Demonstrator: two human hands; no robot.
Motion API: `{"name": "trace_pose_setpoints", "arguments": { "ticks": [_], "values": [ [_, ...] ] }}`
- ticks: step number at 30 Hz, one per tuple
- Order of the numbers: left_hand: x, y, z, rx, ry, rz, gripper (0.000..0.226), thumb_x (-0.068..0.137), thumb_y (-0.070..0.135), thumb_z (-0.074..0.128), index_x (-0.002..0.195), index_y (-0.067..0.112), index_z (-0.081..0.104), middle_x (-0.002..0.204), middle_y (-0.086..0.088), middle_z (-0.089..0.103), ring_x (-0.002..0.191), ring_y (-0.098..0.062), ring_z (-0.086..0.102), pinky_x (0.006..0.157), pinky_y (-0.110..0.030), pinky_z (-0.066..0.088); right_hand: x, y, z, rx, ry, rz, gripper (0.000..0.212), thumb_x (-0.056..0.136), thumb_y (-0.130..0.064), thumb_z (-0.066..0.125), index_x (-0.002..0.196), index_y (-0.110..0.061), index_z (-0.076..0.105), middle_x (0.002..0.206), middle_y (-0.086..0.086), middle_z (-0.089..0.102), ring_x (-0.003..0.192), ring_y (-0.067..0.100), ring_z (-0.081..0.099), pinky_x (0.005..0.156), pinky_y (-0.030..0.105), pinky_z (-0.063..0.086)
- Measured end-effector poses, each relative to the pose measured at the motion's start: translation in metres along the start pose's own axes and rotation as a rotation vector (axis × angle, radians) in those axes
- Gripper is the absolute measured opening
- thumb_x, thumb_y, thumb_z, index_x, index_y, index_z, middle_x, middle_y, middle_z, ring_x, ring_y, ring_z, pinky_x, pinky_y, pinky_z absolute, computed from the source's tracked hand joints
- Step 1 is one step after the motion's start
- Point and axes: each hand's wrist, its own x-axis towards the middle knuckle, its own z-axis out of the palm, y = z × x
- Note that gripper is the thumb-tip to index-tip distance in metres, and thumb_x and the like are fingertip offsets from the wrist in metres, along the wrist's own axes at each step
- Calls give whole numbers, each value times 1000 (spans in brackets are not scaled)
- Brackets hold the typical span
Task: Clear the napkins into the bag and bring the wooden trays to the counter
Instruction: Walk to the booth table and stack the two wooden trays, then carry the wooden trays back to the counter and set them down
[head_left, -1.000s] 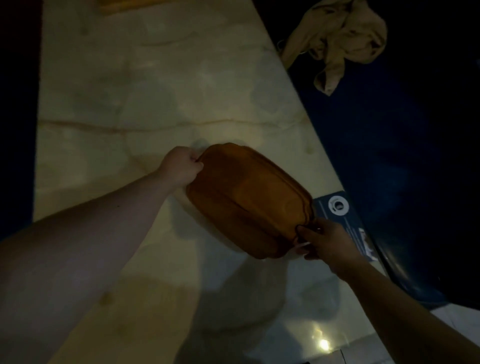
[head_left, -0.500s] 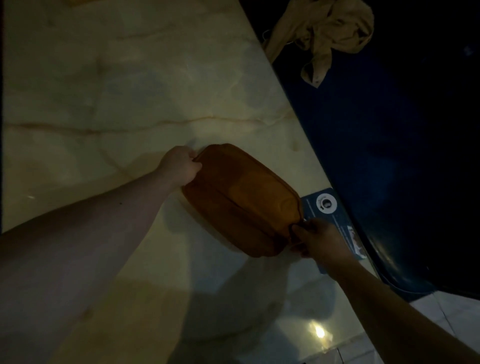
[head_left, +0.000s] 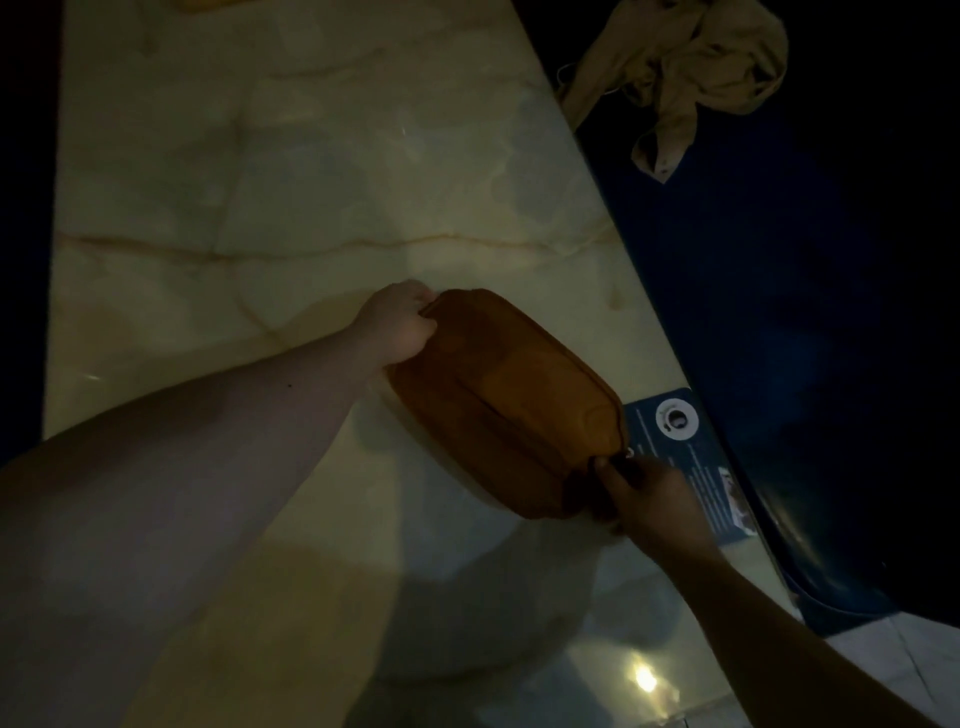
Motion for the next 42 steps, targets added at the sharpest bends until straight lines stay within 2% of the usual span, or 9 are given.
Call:
{"name": "trace_pose_setpoints", "arguments": {
  "ticks": [4, 7, 14, 18, 21, 26, 30, 35, 42],
  "values": [
    [11, 6, 7, 202, -59, -78, 49, 89, 36, 56, 125, 3, 48, 128, -18, 54, 113, -34, 53, 92, -36, 43, -12, -5, 13, 239, 67, 77, 11, 93, -36, 55, 94, -25, 54, 85, 0, 64, 76, 17, 68, 73, 43, 60],
    [16, 7, 13, 246, -109, -119, 64, 87, 53, 51, 125, 1, 49, 124, -19, 57, 109, -34, 56, 92, -41, 48, -14, -11, 11, 391, 49, 129, 14, 92, -37, 57, 95, -24, 54, 87, -4, 61, 79, 16, 66, 73, 41, 60],
    [-28, -13, 25, 31, 45, -149, 58, 82, 53, 56, 116, 6, 59, 117, -17, 64, 107, -35, 59, 90, -39, 48, -7, -4, -2, 514, 29, 198, 57, 88, -45, 60, 131, -15, 40, 116, 8, 53, 85, 17, 60, 56, 32, 55],
    [-73, -10, 26, -206, 137, -194, 42, 91, 38, 54, 121, 8, 50, 115, -12, 59, 106, -31, 57, 82, -34, 43, -3, -4, -6, 522, 96, 208, 67, 87, -47, 59, 140, -15, 32, 136, 15, 47, 118, 34, 51, 91, 51, 50],
    [-103, -13, 18, -334, 239, -217, 33, 94, 31, 50, 119, 9, 50, 109, -9, 59, 98, -27, 57, 76, -31, 40, 0, -20, -17, 521, 87, 124, 60, 90, -47, 54, 138, -16, 34, 133, 12, 48, 119, 34, 50, 98, 53, 45],
    [-153, -16, -8, -490, 429, -265, 31, 97, 21, 43, 125, 10, 52, 122, -14, 58, 111, -32, 54, 90, -37, 44, 7, -72, -33, 483, 9, -83, 45, 97, -35, 49, 135, -13, 38, 118, 11, 50, 101, 25, 51, 86, 42, 47],
    [-206, -14, -36, -658, 562, -220, 34, 99, 22, 40, 131, 17, 51, 118, 1, 54, 114, -22, 52, 103, -42, 41, -3, -119, -37, 465, -109, -267, 32, 98, -30, 48, 125, -14, 52, 115, 7, 62, 95, 20, 60, 85, 39, 50],
    [-291, -20, -67, -856, 671, -124, 28, 98, 18, 43, 107, 39, 60, 99, 20, 67, 95, -6, 64, 87, -25, 51, -48, -168, -34, 431, -287, -445, 24, 96, -23, 50, 118, -19, 61, 107, 4, 69, 96, 19, 66, 87, 40, 53],
    [-434, -59, -99, -951, 994, -159, 22, 97, 25, 44, 107, 36, 61, 112, 3, 66, 101, -18, 65, 89, -37, 49, -169, -225, 6, 391, -533, -643, 19, 95, -20, 52, 110, -18, 65, 96, 6, 73, 79, 23, 72, 64, 42, 58]
  ]
}}
